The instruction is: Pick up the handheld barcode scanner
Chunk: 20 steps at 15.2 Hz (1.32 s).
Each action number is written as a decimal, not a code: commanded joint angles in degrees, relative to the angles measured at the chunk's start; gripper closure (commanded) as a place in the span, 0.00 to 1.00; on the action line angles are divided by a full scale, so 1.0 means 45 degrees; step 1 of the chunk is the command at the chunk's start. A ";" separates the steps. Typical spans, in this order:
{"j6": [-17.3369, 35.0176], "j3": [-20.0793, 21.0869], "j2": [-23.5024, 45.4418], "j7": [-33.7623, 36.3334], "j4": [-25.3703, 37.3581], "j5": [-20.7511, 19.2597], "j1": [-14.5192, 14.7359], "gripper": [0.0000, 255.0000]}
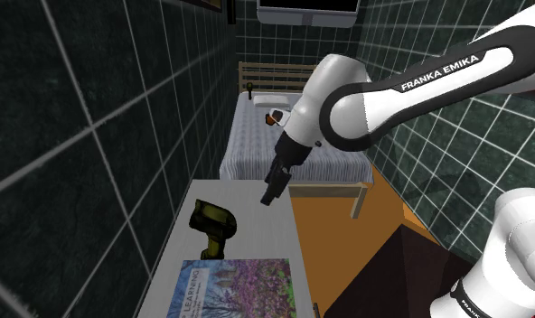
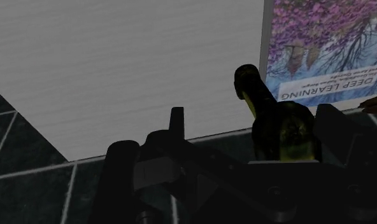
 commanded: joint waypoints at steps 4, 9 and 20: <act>0.1256 0.0379 0.1749 -0.1385 0.1056 0.1025 0.0863 0.00; 0.2028 0.0705 0.2809 -0.2371 0.1655 0.1737 0.1283 0.00; 0.3034 0.0811 0.3585 -0.3309 0.1367 0.2626 0.1347 1.00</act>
